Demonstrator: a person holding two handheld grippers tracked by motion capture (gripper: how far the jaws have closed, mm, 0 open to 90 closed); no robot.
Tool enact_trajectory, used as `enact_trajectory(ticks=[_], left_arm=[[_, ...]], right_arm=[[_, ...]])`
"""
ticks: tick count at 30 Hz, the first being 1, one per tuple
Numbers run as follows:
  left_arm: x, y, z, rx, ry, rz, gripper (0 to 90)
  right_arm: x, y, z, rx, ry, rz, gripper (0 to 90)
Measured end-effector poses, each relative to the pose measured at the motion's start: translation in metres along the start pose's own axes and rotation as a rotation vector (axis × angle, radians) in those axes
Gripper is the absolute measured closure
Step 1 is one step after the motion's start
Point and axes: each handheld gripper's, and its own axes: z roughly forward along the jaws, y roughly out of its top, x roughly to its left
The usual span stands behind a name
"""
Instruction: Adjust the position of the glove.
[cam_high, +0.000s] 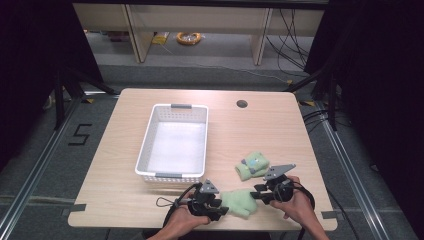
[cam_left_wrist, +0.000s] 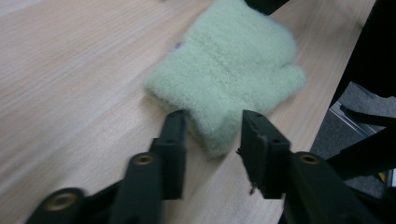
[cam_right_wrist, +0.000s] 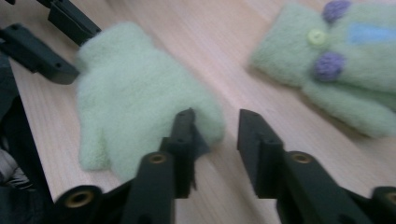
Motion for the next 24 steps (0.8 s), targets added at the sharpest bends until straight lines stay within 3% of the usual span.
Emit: enact_trajectory(ticks=[1, 2, 3, 4, 5, 7, 10, 11, 12, 13, 15, 19, 24], left_arm=[[0.000, 0.000, -0.003, 0.006, 0.020, 0.021, 54.4], [-0.001, 0.001, -0.007, 0.001, 0.022, 0.034, 51.9], [-0.002, 0.002, -0.011, -0.007, 0.029, 0.047, 48.9], [-0.002, 0.002, -0.014, -0.015, 0.036, 0.049, 46.1], [-0.003, 0.001, -0.017, -0.032, 0.049, 0.038, 43.8], [-0.001, 0.001, -0.022, -0.034, 0.066, 0.065, 41.3], [0.001, -0.004, -0.027, -0.047, 0.067, 0.026, 37.2], [0.002, -0.005, -0.029, -0.050, 0.063, 0.032, 35.6], [0.001, -0.007, -0.029, -0.068, 0.062, 0.005, 34.3], [0.003, -0.008, -0.031, -0.048, 0.067, 0.030, 33.5], [0.004, -0.011, -0.033, -0.060, 0.070, 0.034, 32.3], [0.006, -0.019, -0.036, -0.078, 0.073, 0.000, 30.1], [0.009, -0.026, -0.039, -0.063, 0.076, 0.002, 29.0]], right_arm=[[0.002, 0.001, -0.002, -0.011, -0.009, 0.003, 61.6], [0.000, 0.003, -0.004, -0.033, -0.039, -0.029, 58.9], [0.002, 0.004, -0.008, -0.036, -0.047, 0.002, 58.6], [-0.001, 0.006, -0.009, -0.050, -0.076, -0.028, 58.5], [-0.003, 0.008, -0.011, -0.060, -0.078, -0.032, 57.9], [-0.007, 0.013, -0.014, -0.063, -0.109, -0.024, 57.7], [-0.015, 0.020, -0.013, -0.085, -0.145, -0.034, 56.7], [-0.019, 0.023, -0.012, -0.085, -0.163, -0.038, 56.7], [-0.021, 0.026, -0.011, -0.077, -0.173, -0.036, 56.8], [-0.024, 0.029, -0.010, -0.072, -0.180, -0.033, 57.0], [-0.028, 0.033, -0.007, -0.067, -0.182, -0.036, 57.0], [-0.037, 0.041, 0.001, -0.056, -0.184, -0.030, 57.1], [-0.047, 0.046, 0.012, -0.044, -0.193, -0.004, 57.5]])
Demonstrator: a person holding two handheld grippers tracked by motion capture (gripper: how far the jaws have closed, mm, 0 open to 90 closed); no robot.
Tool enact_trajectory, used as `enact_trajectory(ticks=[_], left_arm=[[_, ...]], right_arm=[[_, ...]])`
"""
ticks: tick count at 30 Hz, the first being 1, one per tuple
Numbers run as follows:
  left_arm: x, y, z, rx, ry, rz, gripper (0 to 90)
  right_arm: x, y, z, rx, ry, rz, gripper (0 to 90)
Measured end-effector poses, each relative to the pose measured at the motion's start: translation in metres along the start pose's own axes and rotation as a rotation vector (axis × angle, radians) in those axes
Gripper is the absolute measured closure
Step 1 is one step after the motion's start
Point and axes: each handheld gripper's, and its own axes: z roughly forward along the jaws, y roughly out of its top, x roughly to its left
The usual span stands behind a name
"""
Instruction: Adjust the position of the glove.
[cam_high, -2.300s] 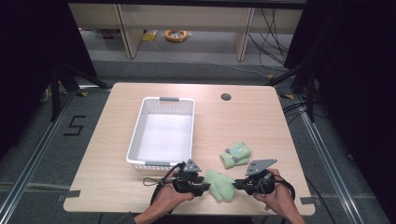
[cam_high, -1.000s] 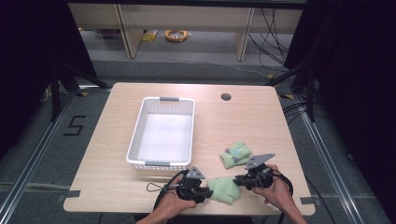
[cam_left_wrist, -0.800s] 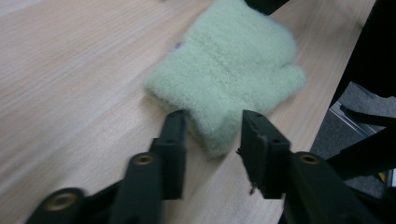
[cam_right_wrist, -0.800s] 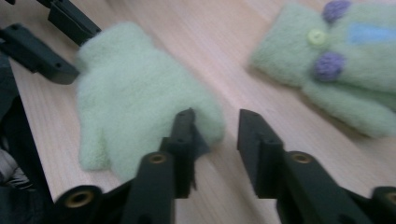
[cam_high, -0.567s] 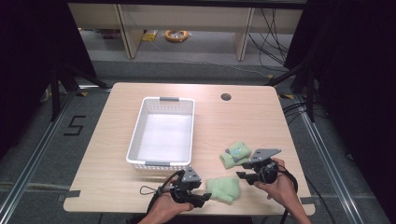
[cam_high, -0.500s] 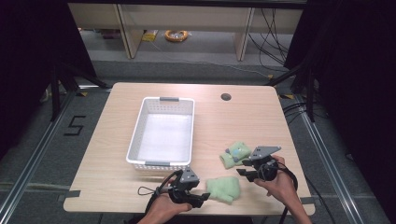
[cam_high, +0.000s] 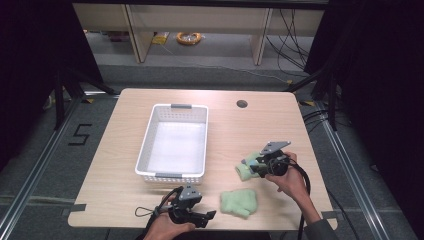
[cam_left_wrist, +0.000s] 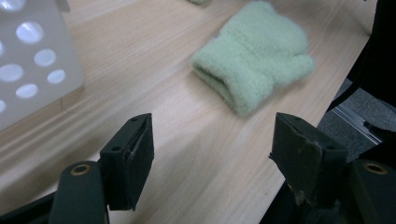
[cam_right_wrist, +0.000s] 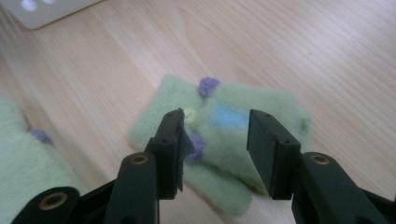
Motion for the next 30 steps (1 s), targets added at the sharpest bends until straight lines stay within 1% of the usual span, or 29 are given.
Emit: enact_trajectory(ticks=[1, 2, 3, 4, 6, 8, 9, 10, 12, 13, 14, 15, 16, 17, 18, 19, 20, 21, 22, 23, 24, 25, 26, 27, 28, 29, 30], left_arm=[[-0.001, -0.001, 0.000, 0.001, 0.002, -0.004, 29.0], [-0.001, -0.002, 0.000, 0.003, -0.002, 0.002, 28.9], [-0.001, -0.002, 0.000, 0.008, 0.001, 0.011, 28.7], [-0.001, -0.003, 0.001, 0.007, 0.002, 0.014, 28.5], [-0.002, -0.004, 0.002, 0.010, 0.001, 0.004, 28.3], [-0.002, -0.004, 0.003, 0.007, -0.001, 0.003, 28.1], [-0.002, -0.004, 0.002, 0.006, -0.001, 0.003, 28.1], [-0.002, -0.004, 0.002, 0.003, -0.002, 0.001, 28.1], [-0.001, -0.004, 0.002, 0.001, 0.000, 0.006, 28.1], [0.001, -0.004, 0.002, 0.015, 0.012, 0.009, 28.1], [0.001, -0.004, 0.001, 0.005, 0.005, 0.011, 28.1], [0.001, -0.004, 0.002, -0.002, 0.006, -0.003, 28.1], [0.001, -0.005, 0.002, 0.001, 0.005, -0.009, 28.1], [0.002, -0.004, 0.001, 0.007, 0.009, 0.011, 28.1], [0.002, -0.004, 0.001, 0.006, 0.013, 0.007, 28.1], [0.002, -0.004, 0.001, 0.005, 0.011, 0.006, 28.1], [0.002, -0.004, 0.002, 0.006, 0.011, 0.008, 28.1], [0.003, -0.004, 0.002, 0.011, 0.010, 0.014, 28.1], [0.002, -0.005, 0.003, 0.003, 0.008, 0.005, 28.1], [0.003, -0.005, 0.002, 0.014, 0.008, 0.013, 28.1], [0.003, -0.005, 0.003, 0.012, 0.012, 0.009, 28.1], [0.003, -0.005, 0.003, 0.014, 0.013, 0.007, 28.2], [0.002, -0.005, 0.003, 0.014, 0.006, 0.004, 28.1], [0.001, -0.006, 0.005, 0.006, 0.000, -0.018, 28.1], [0.001, -0.006, 0.004, 0.010, 0.001, -0.012, 28.1], [0.002, -0.006, 0.004, 0.013, -0.001, 0.001, 28.1], [0.002, -0.006, 0.004, 0.012, 0.001, -0.001, 28.1]], right_arm=[[-0.001, 0.001, 0.001, 0.014, 0.006, 0.003, 57.5], [-0.003, 0.001, 0.004, -0.006, -0.001, 0.007, 57.5], [-0.003, 0.002, 0.005, 0.002, 0.003, 0.014, 57.5], [-0.005, 0.002, 0.006, 0.003, 0.003, 0.011, 57.5], [-0.006, 0.003, 0.010, 0.003, 0.006, 0.019, 57.8], [-0.006, 0.004, 0.014, 0.009, 0.007, 0.010, 57.9], [-0.007, 0.004, 0.014, 0.023, 0.009, 0.009, 57.9], [-0.007, 0.004, 0.017, 0.019, 0.010, 0.013, 57.9], [-0.009, 0.003, 0.020, 0.025, 0.016, 0.007, 58.7], [-0.009, 0.002, 0.020, 0.047, 0.026, 0.014, 59.6], [-0.010, 0.001, 0.022, 0.043, 0.030, 0.016, 60.2], [-0.011, -0.001, 0.023, 0.042, 0.043, 0.033, 61.1], [-0.011, -0.002, 0.026, 0.021, 0.035, 0.036, 62.1], [-0.011, -0.003, 0.027, 0.018, 0.037, 0.040, 62.8], [-0.011, -0.004, 0.027, 0.015, 0.041, 0.050, 63.7], [-0.011, -0.004, 0.028, 0.016, 0.038, 0.049, 65.3], [-0.010, -0.004, 0.028, 0.020, 0.046, 0.062, 67.1], [-0.011, -0.005, 0.028, 0.021, 0.041, 0.058, 69.9], [-0.012, -0.005, 0.027, 0.026, 0.039, 0.055, 73.0], [-0.012, -0.005, 0.027, 0.030, 0.045, 0.064, 75.4], [-0.012, -0.006, 0.028, 0.015, 0.050, 0.084, 79.3], [-0.014, -0.006, 0.027, 0.024, 0.047, 0.067, 81.2], [-0.014, -0.007, 0.027, 0.020, 0.047, 0.081, 82.1], [-0.014, -0.007, 0.027, 0.017, 0.045, 0.075, 83.2], [-0.012, -0.008, 0.027, 0.000, 0.043, 0.091, 83.8], [-0.013, -0.009, 0.028, -0.014, 0.036, 0.084, 84.3], [-0.013, -0.009, 0.027, -0.019, 0.037, 0.090, 84.7]])
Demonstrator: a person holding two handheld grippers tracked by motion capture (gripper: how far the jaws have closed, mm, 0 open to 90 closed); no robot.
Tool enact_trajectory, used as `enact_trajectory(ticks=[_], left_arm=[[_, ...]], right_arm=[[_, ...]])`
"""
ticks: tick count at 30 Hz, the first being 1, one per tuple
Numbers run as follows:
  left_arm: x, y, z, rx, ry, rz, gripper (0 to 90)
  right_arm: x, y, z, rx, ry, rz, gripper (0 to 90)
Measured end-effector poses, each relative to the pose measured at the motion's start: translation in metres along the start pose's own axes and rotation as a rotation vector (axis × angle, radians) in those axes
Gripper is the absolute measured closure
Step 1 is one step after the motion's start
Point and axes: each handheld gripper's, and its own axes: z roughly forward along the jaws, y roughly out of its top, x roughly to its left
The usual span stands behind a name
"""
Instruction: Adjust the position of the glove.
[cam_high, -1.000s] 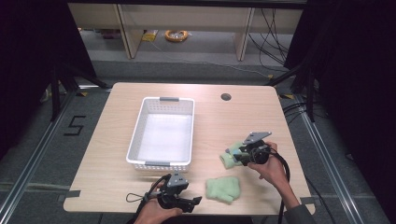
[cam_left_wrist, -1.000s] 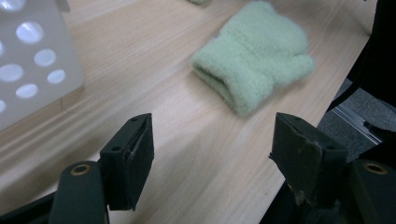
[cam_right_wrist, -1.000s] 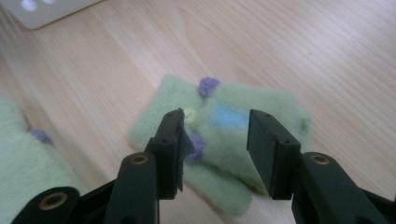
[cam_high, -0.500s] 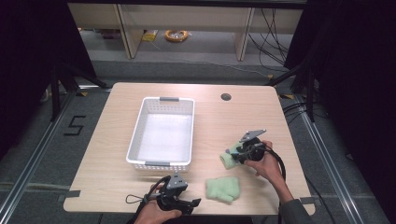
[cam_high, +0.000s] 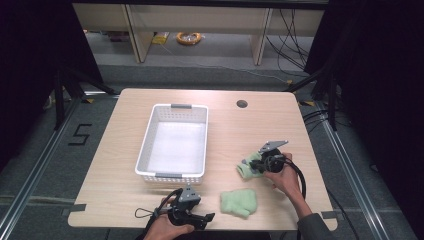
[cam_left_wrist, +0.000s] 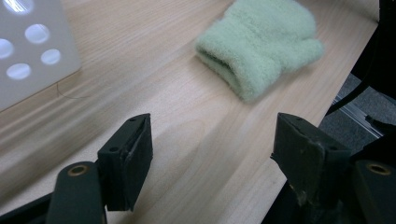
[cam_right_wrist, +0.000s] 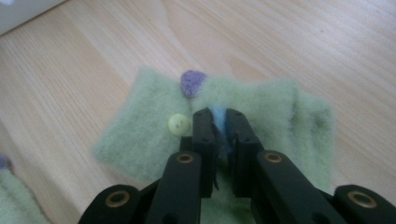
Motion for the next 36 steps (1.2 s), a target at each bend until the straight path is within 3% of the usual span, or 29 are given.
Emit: enact_trajectory(ticks=[2, 5, 6, 7, 9, 10, 11, 12, 15, 18, 19, 21, 24, 25, 30, 33, 34, 36], left_arm=[[0.000, 0.000, 0.000, -0.005, -0.005, -0.018, 28.1], [0.002, 0.000, -0.002, 0.004, -0.002, 0.009, 28.1], [0.001, 0.000, -0.001, -0.008, -0.002, -0.007, 28.1], [0.001, 0.000, -0.001, -0.007, -0.003, -0.010, 28.1], [0.002, 0.000, -0.001, 0.000, 0.000, -0.021, 28.0], [0.002, 0.000, -0.001, -0.007, -0.003, -0.016, 28.0], [0.003, 0.001, -0.002, -0.003, 0.000, -0.009, 28.0], [0.002, 0.001, -0.002, -0.011, -0.002, -0.015, 27.9], [0.003, 0.001, -0.003, -0.002, -0.003, -0.004, 27.9], [0.002, 0.000, -0.003, -0.020, 0.000, -0.027, 27.9], [0.004, 0.001, -0.004, -0.006, 0.000, -0.008, 27.9], [0.003, 0.001, -0.004, -0.027, 0.003, -0.033, 27.9], [0.006, 0.002, -0.006, -0.008, 0.022, -0.013, 27.8], [0.006, 0.002, -0.005, -0.025, 0.013, -0.030, 27.7], [0.005, 0.001, -0.005, -0.013, 0.011, -0.019, 27.0], [0.006, 0.001, -0.005, -0.014, 0.012, -0.028, 26.4], [0.005, 0.001, -0.003, -0.026, 0.009, -0.055, 26.3], [0.006, 0.002, -0.005, -0.012, 0.019, -0.039, 26.2]], right_arm=[[-0.001, 0.001, -0.003, -0.013, 0.000, -0.002, 85.1], [0.003, 0.003, -0.013, -0.043, -0.026, -0.021, 85.3], [0.004, 0.004, -0.018, -0.030, -0.023, -0.019, 85.3], [0.005, 0.005, -0.020, -0.065, -0.030, -0.033, 85.4], [0.009, 0.007, -0.030, -0.061, -0.018, -0.036, 85.4], [0.011, 0.007, -0.032, -0.105, -0.023, -0.040, 85.4], [0.014, 0.007, -0.037, -0.110, -0.038, -0.057, 85.4], [0.017, 0.008, -0.044, -0.091, -0.019, -0.057, 85.4], [0.031, 0.009, -0.059, -0.116, -0.024, -0.059, 85.4], [0.045, 0.009, -0.067, -0.134, -0.030, -0.068, 85.3], [0.053, 0.008, -0.071, -0.141, -0.032, -0.065, 85.3], [0.066, 0.005, -0.077, -0.139, -0.029, -0.065, 85.3], [0.082, -0.002, -0.082, -0.149, -0.017, -0.059, 85.2], [0.086, -0.004, -0.082, -0.154, -0.010, -0.075, 85.2], [0.110, -0.016, -0.081, -0.112, -0.004, -0.084, 84.9], [0.117, -0.020, -0.077, -0.103, 0.016, -0.073, 84.9], [0.119, -0.021, -0.077, -0.101, 0.019, -0.069, 84.8], [0.122, -0.022, -0.077, -0.103, 0.026, -0.064, 84.8]])
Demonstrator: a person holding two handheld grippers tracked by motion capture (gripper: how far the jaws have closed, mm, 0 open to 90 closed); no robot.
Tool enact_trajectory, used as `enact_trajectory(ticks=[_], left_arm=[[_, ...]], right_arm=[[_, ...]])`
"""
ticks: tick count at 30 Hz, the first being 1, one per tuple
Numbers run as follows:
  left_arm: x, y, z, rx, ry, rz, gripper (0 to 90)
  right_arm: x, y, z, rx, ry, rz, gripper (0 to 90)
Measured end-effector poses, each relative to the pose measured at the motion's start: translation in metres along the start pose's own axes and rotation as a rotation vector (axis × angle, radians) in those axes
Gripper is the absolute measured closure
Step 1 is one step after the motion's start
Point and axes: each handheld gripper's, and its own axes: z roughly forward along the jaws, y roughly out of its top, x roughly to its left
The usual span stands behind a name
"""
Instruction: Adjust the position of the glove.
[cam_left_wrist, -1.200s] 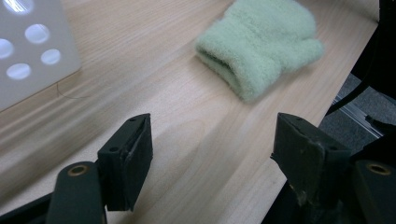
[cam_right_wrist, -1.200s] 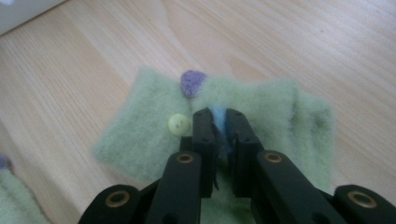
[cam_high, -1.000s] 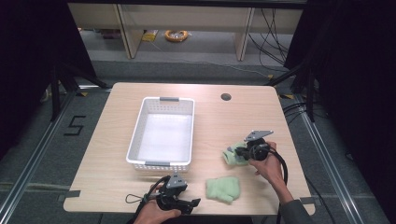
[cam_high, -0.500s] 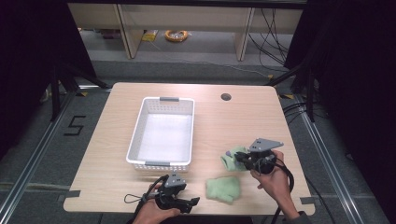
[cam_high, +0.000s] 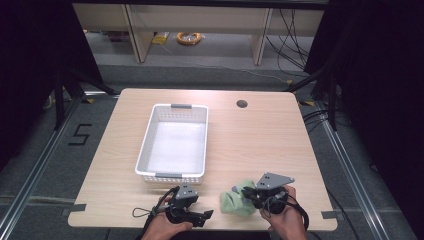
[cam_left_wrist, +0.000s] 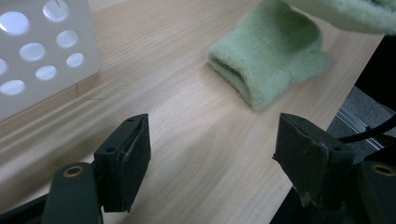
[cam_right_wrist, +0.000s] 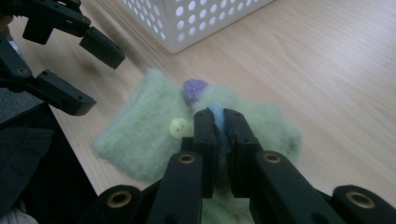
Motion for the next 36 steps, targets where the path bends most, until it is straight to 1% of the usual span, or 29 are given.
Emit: enact_trajectory(ticks=[1, 2, 3, 4, 6, 9, 11, 12, 14, 15, 16, 17, 18, 19, 20, 21, 22, 24, 25, 26, 28, 29, 30, 31, 32, 33, 34, 35, 36], left_arm=[[-0.001, 0.000, 0.000, -0.005, 0.002, -0.002, 26.2], [-0.001, 0.001, -0.001, -0.001, -0.010, 0.002, 26.2], [-0.003, 0.000, 0.000, -0.021, 0.000, -0.022, 26.1], [-0.002, 0.000, -0.001, -0.009, -0.004, 0.008, 26.1], [-0.003, 0.000, -0.001, -0.001, -0.012, 0.009, 26.1], [-0.005, 0.000, 0.001, -0.005, -0.017, 0.005, 26.1], [-0.006, 0.000, 0.002, -0.018, -0.018, 0.005, 26.1], [-0.005, 0.001, 0.001, -0.009, -0.018, 0.014, 26.1], [-0.005, 0.001, 0.001, -0.010, -0.019, 0.014, 26.2], [-0.006, 0.000, 0.001, -0.001, -0.010, 0.016, 26.2], [-0.005, 0.000, 0.002, 0.004, -0.007, 0.019, 26.5], [-0.007, -0.001, 0.002, -0.011, -0.016, -0.004, 26.7], [-0.008, -0.001, 0.001, 0.001, -0.020, 0.024, 26.8], [-0.010, -0.001, 0.002, -0.019, -0.029, -0.010, 27.0], [-0.009, -0.001, 0.000, 0.003, -0.023, 0.038, 27.2], [-0.013, 0.000, 0.001, -0.017, -0.034, 0.018, 27.5], [-0.015, 0.001, 0.001, -0.025, -0.034, 0.022, 27.7], [-0.017, 0.003, 0.000, -0.036, -0.030, 0.043, 28.0], [-0.017, 0.004, -0.001, -0.032, -0.037, 0.061, 28.6], [-0.021, 0.005, -0.001, -0.049, -0.050, 0.046, 29.5], [-0.026, 0.007, -0.001, -0.051, -0.066, 0.057, 30.5], [-0.029, 0.007, 0.001, -0.059, -0.071, 0.051, 31.7], [-0.032, 0.008, 0.002, -0.056, -0.080, 0.053, 32.3], [-0.035, 0.009, 0.004, -0.056, -0.090, 0.058, 32.9], [-0.038, 0.010, 0.006, -0.049, -0.090, 0.054, 34.0], [-0.041, 0.011, 0.008, -0.058, -0.096, 0.050, 34.5], [-0.042, 0.013, 0.010, -0.053, -0.096, 0.081, 35.0], [-0.045, 0.015, 0.013, -0.051, -0.098, 0.072, 36.3], [-0.046, 0.016, 0.015, -0.040, -0.093, 0.078, 37.1]], right_arm=[[0.000, 0.000, 0.001, -0.006, 0.004, -0.019, 84.8], [0.002, 0.000, 0.000, 0.002, 0.013, 0.004, 84.7], [0.004, 0.000, 0.000, 0.001, 0.001, 0.019, 84.7], [0.003, 0.000, 0.001, -0.003, -0.005, 0.002, 84.6], [0.004, 0.001, 0.004, 0.001, 0.001, 0.020, 84.4], [0.003, -0.001, 0.017, 0.016, -0.008, 0.025, 84.2], [0.003, -0.004, 0.024, 0.042, 0.000, 0.056, 83.8], [0.004, -0.005, 0.029, 0.042, 0.003, 0.069, 83.5], [0.005, -0.007, 0.034, 0.051, 0.010, 0.067, 82.7], [0.006, -0.008, 0.037, 0.038, 0.011, 0.083, 81.7], [0.005, -0.008, 0.036, 0.055, 0.013, 0.072, 80.2], [0.007, -0.007, 0.035, 0.060, 0.019, 0.092, 78.5], [0.006, -0.008, 0.035, 0.052, 0.017, 0.079, 76.0], [0.006, -0.007, 0.033, 0.030, 0.029, 0.082, 72.0], [0.004, -0.007, 0.032, 0.009, 0.025, 0.068, 69.1], [0.003, -0.007, 0.028, 0.012, 0.036, 0.077, 67.2], [0.000, -0.007, 0.022, -0.014, 0.048, 0.066, 65.2], [-0.005, -0.007, 0.011, -0.042, 0.026, 0.048, 64.9], [-0.011, -0.008, 0.003, -0.042, 0.002, 0.049, 64.7], [-0.014, -0.009, 0.000, -0.050, -0.001, 0.045, 64.7], [-0.022, -0.015, -0.010, -0.052, -0.013, 0.060, 64.1], [-0.025, -0.018, -0.012, -0.049, -0.008, 0.066, 64.0], [-0.027, -0.021, -0.012, -0.055, -0.002, 0.062, 63.9], [-0.026, -0.025, -0.013, -0.045, 0.001, 0.083, 63.7], [-0.027, -0.027, -0.013, -0.035, 0.010, 0.087, 62.9], [-0.027, -0.028, -0.011, -0.043, 0.010, 0.080, 62.3], [-0.028, -0.028, -0.009, -0.046, 0.020, 0.067, 61.6], [-0.030, -0.028, -0.007, -0.044, 0.034, 0.057, 60.8], [-0.032, -0.029, -0.005, -0.038, 0.045, 0.072, 60.1]])
